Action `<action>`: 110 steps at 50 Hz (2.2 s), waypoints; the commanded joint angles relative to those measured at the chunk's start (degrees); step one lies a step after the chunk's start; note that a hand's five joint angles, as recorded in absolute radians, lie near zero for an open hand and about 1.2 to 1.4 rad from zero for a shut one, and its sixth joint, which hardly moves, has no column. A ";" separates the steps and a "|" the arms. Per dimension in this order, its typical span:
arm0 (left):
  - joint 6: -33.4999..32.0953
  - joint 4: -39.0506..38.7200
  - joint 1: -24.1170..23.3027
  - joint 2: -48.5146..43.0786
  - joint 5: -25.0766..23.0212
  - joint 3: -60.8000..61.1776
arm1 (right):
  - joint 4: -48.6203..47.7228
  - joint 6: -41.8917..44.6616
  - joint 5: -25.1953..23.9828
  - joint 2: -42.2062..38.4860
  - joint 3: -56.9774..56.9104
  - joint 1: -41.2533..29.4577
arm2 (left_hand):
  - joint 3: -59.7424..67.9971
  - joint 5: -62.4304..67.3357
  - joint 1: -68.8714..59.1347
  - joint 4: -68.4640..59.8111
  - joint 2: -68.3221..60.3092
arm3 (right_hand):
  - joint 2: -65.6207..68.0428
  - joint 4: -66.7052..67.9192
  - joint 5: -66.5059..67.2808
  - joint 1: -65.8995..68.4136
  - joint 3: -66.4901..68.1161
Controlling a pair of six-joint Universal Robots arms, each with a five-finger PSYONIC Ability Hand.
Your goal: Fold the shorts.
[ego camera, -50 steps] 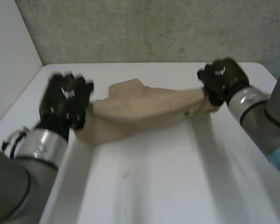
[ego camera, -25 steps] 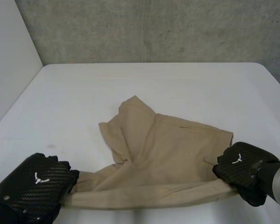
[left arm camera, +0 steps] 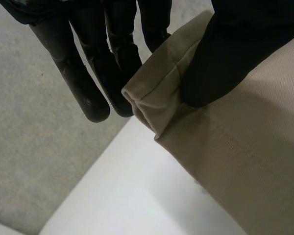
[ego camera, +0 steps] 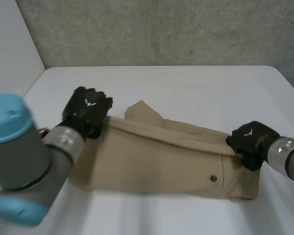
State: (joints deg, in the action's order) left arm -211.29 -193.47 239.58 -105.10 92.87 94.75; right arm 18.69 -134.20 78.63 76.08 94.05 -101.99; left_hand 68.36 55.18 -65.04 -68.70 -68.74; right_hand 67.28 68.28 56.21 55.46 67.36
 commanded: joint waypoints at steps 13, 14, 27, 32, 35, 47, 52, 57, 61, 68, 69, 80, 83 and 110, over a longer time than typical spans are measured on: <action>-11.60 -13.15 -0.51 -32.71 -7.52 -31.29 | -19.39 -1.95 13.57 -16.74 -13.27 -5.85 | 11.64 14.82 -14.96 -11.30 -11.26 | 12.72 11.72 13.79 24.54 12.64; -11.60 -14.72 -0.51 -34.11 -8.74 -32.60 | -19.83 -1.86 13.75 -17.53 -13.80 -5.94 | 11.64 14.82 -14.96 -11.30 -11.26 | 12.72 11.72 13.79 24.54 12.64; -11.60 -17.81 -0.25 -44.84 -9.54 -43.77 | -28.01 5.00 17.17 -25.28 -18.73 -7.17 | 11.64 14.82 -14.96 -11.30 -11.26 | 12.72 11.72 13.79 24.54 12.64; -11.25 -21.31 -0.34 -44.49 -9.90 -42.29 | -31.95 5.96 17.53 -26.86 -20.04 -7.35 | -27.32 -24.14 23.99 27.66 27.70 | 0.62 -0.38 1.70 12.45 0.55; -11.25 -25.54 -0.60 -43.35 -10.25 -39.91 | -35.65 4.82 17.79 -25.89 -21.10 -7.35 | -52.71 -49.53 49.38 53.05 53.09 | -57.28 -58.28 -56.21 -45.46 -57.36; -10.11 -29.77 -1.83 -29.83 -3.66 -29.90 | -39.09 -10.20 17.35 -10.88 -18.56 -6.64 | -57.81 -54.63 54.49 58.15 58.19 | -57.28 -58.28 -56.21 -45.46 -57.36; -5.81 -27.66 -1.66 -21.13 -3.04 -20.41 | -27.69 -13.90 14.81 -3.93 -14.52 -6.38 | -57.14 -53.96 53.82 57.48 57.52 | -57.28 -58.28 -56.21 -45.46 -57.36; 1.30 -23.10 -1.48 -11.56 -3.04 -9.70 | -18.19 -16.70 13.14 0.81 -8.82 -4.72 | -57.14 -53.96 53.81 57.47 57.52 | -57.28 -58.28 -56.21 -45.46 -57.36; 6.49 -20.02 -1.48 -6.36 -2.95 -3.09 | -14.47 -19.26 12.25 3.20 -5.19 -3.21 | -56.97 -53.79 53.64 57.31 57.35 | -54.00 -55.00 -52.93 -42.18 -54.08; 12.99 -16.24 -0.96 2.42 -2.95 6.30 | -13.42 -22.07 4.61 6.71 8.33 0.64 | -57.13 -53.96 53.81 57.47 57.51 | -41.72 -42.72 -40.65 -29.90 -41.80; 13.01 -16.23 -0.95 2.44 -2.95 6.32 | -13.77 -22.07 4.08 6.80 9.39 1.44 | -57.14 -53.96 53.81 57.47 57.52 | -41.22 -42.22 -40.15 -29.40 -41.30; 14.41 -14.83 -0.87 6.40 -2.95 13.88 | -25.99 -22.60 -0.49 5.13 18.71 6.37 | -57.30 -54.12 53.98 57.64 57.68 | -34.99 -35.99 -33.92 -23.17 -35.07; 14.50 -14.83 -0.95 6.40 -2.95 14.32 | -29.15 -22.42 -0.67 1.01 19.15 6.45 | -57.30 -54.12 53.98 57.64 57.68 | -34.99 -35.99 -33.92 -23.17 -35.07; 14.33 -12.46 -0.25 9.12 -2.78 15.20 | -30.92 -11.10 -1.99 -2.25 11.43 19.01 | -57.98 -54.80 54.65 58.31 58.36 | 12.72 11.72 13.79 24.54 12.64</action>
State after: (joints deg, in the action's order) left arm -196.97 -207.72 238.75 -97.82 90.08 109.57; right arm -17.39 -154.04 76.54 72.71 109.75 -89.69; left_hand 12.14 2.55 -11.65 -11.72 -11.65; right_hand 66.94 68.25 54.33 53.93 65.51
